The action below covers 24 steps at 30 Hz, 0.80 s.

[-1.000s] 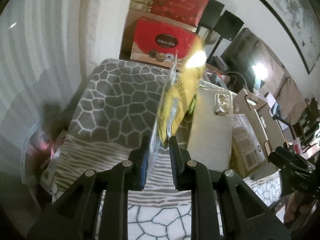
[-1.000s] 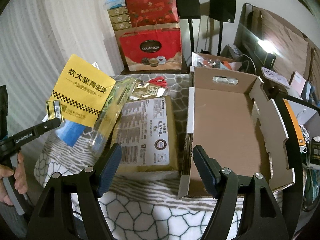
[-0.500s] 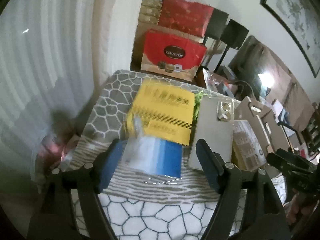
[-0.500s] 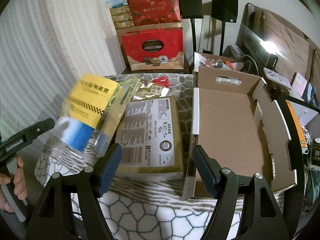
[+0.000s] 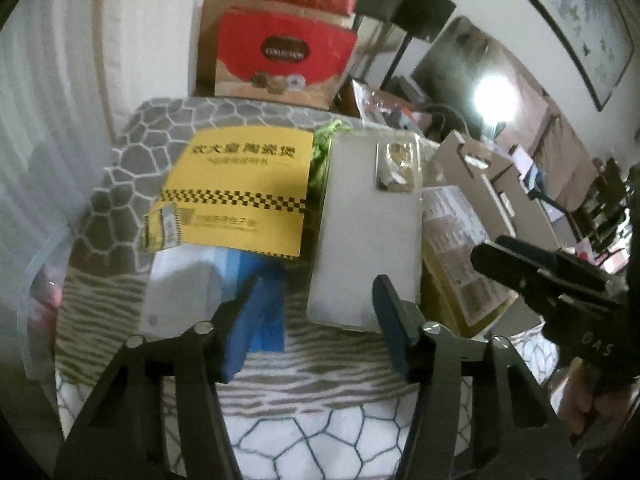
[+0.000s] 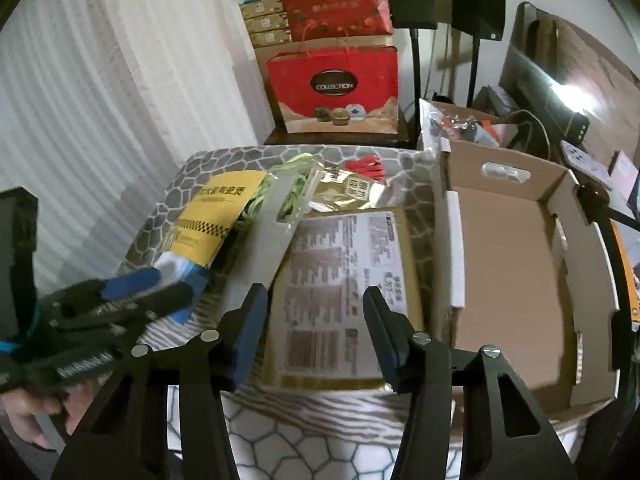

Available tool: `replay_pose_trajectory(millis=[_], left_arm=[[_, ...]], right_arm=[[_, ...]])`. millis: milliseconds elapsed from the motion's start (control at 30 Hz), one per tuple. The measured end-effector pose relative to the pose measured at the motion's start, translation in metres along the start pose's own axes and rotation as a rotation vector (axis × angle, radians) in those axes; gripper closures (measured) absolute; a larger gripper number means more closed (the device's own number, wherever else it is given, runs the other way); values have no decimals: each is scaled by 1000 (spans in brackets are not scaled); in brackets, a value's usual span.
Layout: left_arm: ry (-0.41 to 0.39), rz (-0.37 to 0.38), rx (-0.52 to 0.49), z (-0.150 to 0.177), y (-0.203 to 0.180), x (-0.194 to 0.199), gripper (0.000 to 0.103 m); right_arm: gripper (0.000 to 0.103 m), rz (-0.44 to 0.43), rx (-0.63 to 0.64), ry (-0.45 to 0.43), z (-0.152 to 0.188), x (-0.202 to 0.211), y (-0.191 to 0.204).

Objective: Organize objects

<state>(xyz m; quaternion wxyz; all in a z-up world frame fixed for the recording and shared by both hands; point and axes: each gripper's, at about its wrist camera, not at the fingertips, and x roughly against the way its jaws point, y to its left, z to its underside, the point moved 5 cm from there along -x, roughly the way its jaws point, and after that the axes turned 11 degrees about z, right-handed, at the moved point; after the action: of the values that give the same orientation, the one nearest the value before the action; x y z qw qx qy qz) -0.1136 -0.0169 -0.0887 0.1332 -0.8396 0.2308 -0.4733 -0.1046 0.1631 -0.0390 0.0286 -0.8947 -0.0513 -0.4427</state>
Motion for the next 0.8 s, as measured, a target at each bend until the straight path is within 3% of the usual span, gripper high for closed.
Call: replay_pose_trajectory(millis=[333,533,633,800], left_arm=[[20,20,-32,1,-12,-9,54],[18,64,-45,-1,-22,-6,46],[30,74,-70,-1,-31,-8,46],[51,64,-122,5,-43,-14,45]], right_arm=[[52,-43,-32,15,-38,-24,-4],[52,-62,-53,57,-56,-50,-4],[53,-115,-85,85,-58,-60,-4],[76,-166,-94,115,-57,-66,4]])
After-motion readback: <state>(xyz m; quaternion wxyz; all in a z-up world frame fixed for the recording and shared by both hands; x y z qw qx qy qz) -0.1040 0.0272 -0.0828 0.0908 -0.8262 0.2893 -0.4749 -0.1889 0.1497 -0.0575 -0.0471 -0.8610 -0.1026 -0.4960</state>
